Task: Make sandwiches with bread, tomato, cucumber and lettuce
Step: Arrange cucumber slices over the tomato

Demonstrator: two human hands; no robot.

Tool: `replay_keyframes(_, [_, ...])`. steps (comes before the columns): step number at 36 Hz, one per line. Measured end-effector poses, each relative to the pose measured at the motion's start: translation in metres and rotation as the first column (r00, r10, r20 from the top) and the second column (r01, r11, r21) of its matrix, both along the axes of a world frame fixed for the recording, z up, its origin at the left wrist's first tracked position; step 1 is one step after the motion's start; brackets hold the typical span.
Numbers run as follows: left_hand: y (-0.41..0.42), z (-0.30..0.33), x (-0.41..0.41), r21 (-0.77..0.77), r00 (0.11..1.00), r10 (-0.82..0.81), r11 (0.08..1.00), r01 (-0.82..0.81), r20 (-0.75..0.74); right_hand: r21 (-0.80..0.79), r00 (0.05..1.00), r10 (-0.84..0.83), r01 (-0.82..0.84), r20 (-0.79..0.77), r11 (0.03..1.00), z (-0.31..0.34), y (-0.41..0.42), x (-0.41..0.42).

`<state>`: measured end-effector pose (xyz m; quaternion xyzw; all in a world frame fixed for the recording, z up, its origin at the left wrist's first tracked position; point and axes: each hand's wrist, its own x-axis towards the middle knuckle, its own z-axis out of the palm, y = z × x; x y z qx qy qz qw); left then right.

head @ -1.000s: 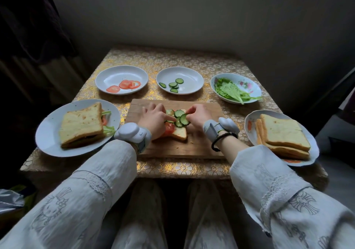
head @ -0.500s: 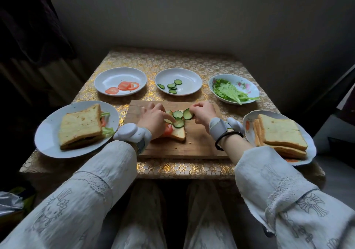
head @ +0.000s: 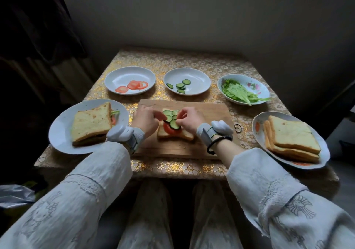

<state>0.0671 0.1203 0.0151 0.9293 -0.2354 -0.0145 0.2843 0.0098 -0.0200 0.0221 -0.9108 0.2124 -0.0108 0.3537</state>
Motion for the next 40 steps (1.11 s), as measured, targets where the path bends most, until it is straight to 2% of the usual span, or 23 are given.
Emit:
replay_keyframes(5, [-0.004,0.006,-0.004,0.055,0.999,-0.042,0.998,0.04,0.031,-0.096,0.999,0.03,-0.032,-0.014,0.995,0.004,0.0,-0.002])
replay_keyframes(20, [-0.022,0.036,0.001,0.326,0.993,-0.11,0.941,0.09,0.044,-0.103,0.993,0.102,-0.107,-0.051,0.989,0.017,-0.02,-0.004])
replay_keyframes(24, [-0.04,0.05,0.007,0.363,0.988,-0.148,0.919,0.154,-0.043,-0.093,0.99,0.107,-0.115,-0.092,0.989,0.028,-0.042,-0.006])
replay_keyframes(27, [-0.066,0.058,0.002,0.365,0.96,-0.238,0.889,0.277,-0.148,-0.037,0.979,0.118,-0.126,-0.167,0.991,0.035,-0.064,-0.011])
replay_keyframes(30, [-0.092,0.063,-0.002,0.39,0.936,-0.293,0.852,0.349,-0.197,-0.013,0.968,0.091,-0.097,-0.233,0.995,0.04,-0.089,-0.016])
replay_keyframes(34, [-0.13,0.065,0.0,0.423,0.902,-0.349,0.799,0.428,-0.253,-0.07,0.958,0.052,-0.074,-0.281,0.995,0.047,-0.129,-0.021])
replay_keyframes(37, [-0.158,0.061,0.006,0.456,0.886,-0.378,0.76,0.463,-0.269,-0.148,0.968,-0.021,-0.017,-0.249,0.989,0.049,-0.159,-0.016])
replay_keyframes(40, [-0.176,0.055,0.013,0.47,0.89,-0.404,0.756,0.455,-0.211,-0.275,0.972,-0.13,0.073,-0.197,0.959,0.047,-0.177,-0.01])
